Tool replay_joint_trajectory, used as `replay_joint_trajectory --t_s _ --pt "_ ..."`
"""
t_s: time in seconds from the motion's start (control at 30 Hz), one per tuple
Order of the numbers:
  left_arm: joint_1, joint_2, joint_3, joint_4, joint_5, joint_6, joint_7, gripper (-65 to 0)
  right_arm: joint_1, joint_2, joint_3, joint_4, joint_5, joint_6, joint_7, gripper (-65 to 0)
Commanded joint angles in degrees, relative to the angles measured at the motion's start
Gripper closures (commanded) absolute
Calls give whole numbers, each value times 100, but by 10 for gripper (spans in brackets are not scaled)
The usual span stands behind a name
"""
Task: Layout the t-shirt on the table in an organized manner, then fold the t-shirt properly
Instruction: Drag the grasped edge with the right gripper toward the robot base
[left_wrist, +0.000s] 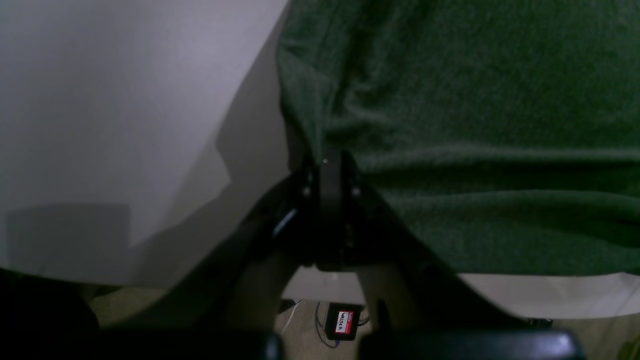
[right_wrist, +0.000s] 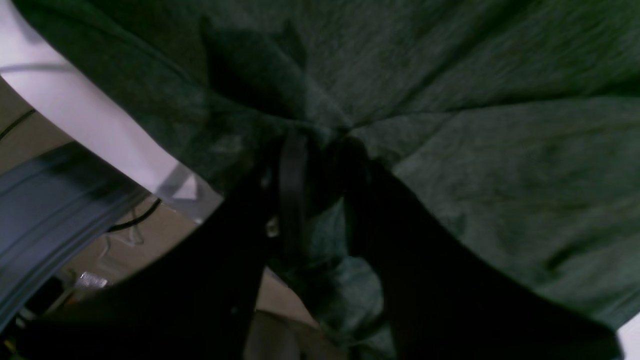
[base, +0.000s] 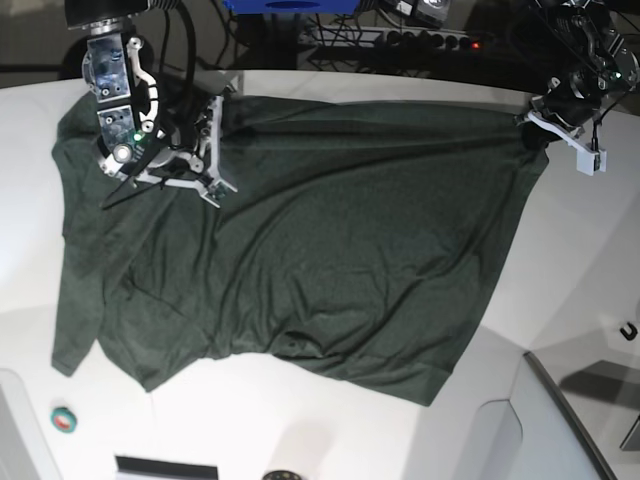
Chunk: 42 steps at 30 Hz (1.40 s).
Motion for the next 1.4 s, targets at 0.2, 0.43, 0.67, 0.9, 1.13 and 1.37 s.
replay_joint_trajectory --t_s 0.2,0.43,0.67,0.9,1.13,1.37 --pt "2 -105 -27 92 -104 -49 -68 0 -88 46 11 543 44 -34 -56 -5" --pt "108 -105 -36 154 -104 -49 -68 0 -457 160 20 1448 44 -34 -355 -11" --pt "407 -210 -1 514 -104 -49 -77 0 -1196 389 20 2239 44 -34 -522 -11" --pt "486 -210 8 479 -104 -49 -94 0 -1556 354 20 2081 44 -34 -504 -11" --pt "468 -210 16 479 -104 -49 -94 0 -1750 345 20 1976 53 -34 -513 -11" --pt "442 -210 16 479 -104 -49 -94 0 -1714 345 20 1246 53 -34 -240 -11"
